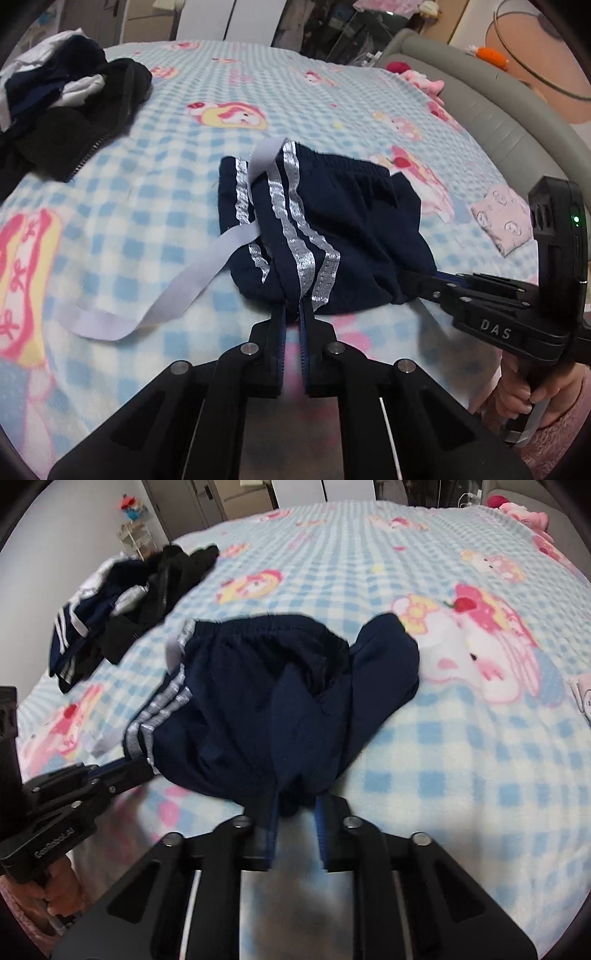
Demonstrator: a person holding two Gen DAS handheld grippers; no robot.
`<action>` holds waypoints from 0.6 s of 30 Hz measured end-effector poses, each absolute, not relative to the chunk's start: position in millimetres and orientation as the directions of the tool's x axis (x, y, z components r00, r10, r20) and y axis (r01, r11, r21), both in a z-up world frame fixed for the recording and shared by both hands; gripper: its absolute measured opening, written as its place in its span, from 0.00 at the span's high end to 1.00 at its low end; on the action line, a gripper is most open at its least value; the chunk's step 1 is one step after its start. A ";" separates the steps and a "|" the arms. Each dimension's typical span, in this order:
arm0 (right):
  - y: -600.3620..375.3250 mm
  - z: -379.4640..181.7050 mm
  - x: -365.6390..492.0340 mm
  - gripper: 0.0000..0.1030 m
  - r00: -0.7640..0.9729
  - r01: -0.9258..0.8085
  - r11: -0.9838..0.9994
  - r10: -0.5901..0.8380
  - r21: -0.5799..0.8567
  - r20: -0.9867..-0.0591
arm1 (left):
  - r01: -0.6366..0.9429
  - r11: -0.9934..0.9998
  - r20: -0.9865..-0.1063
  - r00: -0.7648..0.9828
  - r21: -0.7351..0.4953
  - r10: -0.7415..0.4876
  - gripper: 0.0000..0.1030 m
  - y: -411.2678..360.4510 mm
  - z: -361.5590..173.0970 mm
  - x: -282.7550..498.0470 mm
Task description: Fold clothes
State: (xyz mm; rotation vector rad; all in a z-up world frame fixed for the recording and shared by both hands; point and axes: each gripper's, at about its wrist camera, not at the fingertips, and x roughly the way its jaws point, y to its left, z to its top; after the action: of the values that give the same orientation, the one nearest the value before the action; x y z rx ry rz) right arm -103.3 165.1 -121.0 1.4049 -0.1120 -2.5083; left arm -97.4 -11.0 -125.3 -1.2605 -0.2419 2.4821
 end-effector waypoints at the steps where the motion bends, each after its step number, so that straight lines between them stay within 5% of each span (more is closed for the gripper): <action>1: 167.3 -117.5 -101.3 0.88 -0.506 0.184 -0.962 -0.267 0.200 -0.820 | -0.226 -0.926 -0.745 -0.550 -0.303 0.378 0.95 -15.5 -122.4 -95.4; 8: 178.2 -121.0 -102.8 0.89 -0.485 0.160 -0.959 -0.282 0.233 -0.828 | -0.214 -0.903 -0.762 -0.484 -0.374 0.430 0.91 -34.4 -128.7 -96.9; 13: 201.4 -117.5 -100.4 0.77 -0.496 0.092 -0.941 -0.326 0.325 -0.805 | -0.194 -0.859 -0.687 -0.528 -0.475 0.499 0.84 -58.6 -116.0 -96.4; 18: 195.2 -94.4 -102.4 0.65 -0.566 0.134 -0.950 -0.306 0.281 -0.765 | -0.291 -0.854 -0.636 -0.573 -0.432 0.517 0.82 -34.2 -100.6 -111.3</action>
State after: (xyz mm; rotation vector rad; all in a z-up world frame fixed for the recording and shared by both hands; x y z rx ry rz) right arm -102.4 195.2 -94.4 1.3073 -0.2799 -2.5629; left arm -111.3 -34.2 -100.6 -1.1012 -0.3880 2.4083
